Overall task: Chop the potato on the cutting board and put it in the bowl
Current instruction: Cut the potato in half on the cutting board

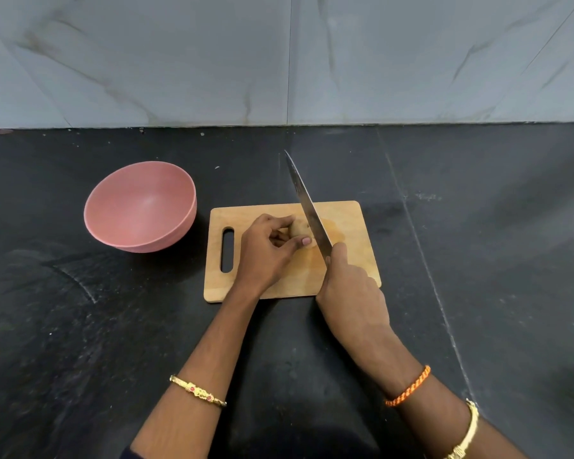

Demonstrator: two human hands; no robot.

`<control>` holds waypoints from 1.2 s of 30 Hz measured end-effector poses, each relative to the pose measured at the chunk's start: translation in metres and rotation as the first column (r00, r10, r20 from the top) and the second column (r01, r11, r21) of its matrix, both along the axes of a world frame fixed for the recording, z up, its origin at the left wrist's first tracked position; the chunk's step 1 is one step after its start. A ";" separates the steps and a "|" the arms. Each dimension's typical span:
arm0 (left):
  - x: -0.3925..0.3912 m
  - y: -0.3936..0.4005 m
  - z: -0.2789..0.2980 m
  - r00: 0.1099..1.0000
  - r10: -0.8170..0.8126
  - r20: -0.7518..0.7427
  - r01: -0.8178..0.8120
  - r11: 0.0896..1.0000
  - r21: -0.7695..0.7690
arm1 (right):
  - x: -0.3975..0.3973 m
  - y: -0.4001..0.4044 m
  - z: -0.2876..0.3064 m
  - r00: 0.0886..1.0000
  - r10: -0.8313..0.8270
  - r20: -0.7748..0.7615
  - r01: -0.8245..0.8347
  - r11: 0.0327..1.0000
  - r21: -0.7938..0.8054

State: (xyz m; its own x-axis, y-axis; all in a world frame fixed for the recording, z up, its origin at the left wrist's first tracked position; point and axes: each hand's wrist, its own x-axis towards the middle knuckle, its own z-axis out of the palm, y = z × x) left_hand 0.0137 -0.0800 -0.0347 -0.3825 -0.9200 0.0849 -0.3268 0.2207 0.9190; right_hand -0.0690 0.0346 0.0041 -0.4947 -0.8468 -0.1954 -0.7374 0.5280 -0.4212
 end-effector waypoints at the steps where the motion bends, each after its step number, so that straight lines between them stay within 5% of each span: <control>1: -0.001 0.000 0.000 1.000 0.002 -0.004 -0.002 1.000 0.002 | -0.001 -0.003 0.002 1.000 0.003 -0.011 -0.003 1.000 0.002; 19: -0.003 0.000 -0.011 0.998 0.056 -0.004 -0.056 0.998 -0.021 | -0.009 -0.007 0.010 0.972 0.041 0.232 -0.084 0.980 0.178; 27: 0.004 0.002 -0.007 0.999 -0.028 0.017 0.027 0.998 0.055 | 0.006 0.046 0.018 0.992 0.004 0.129 -0.037 0.968 0.248; 36: 0.006 0.003 0.008 0.983 -0.145 0.110 0.133 0.985 0.108 | -0.014 0.032 0.023 0.986 0.005 0.164 0.000 1.000 -0.027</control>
State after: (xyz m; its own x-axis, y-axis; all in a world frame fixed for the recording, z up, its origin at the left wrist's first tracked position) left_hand 0.0195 -0.0767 -0.0271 -0.5089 -0.8589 -0.0579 -0.4061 0.1802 0.8959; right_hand -0.0829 0.0665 0.0274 -0.4559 -0.8540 -0.2509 -0.6585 0.5132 -0.5505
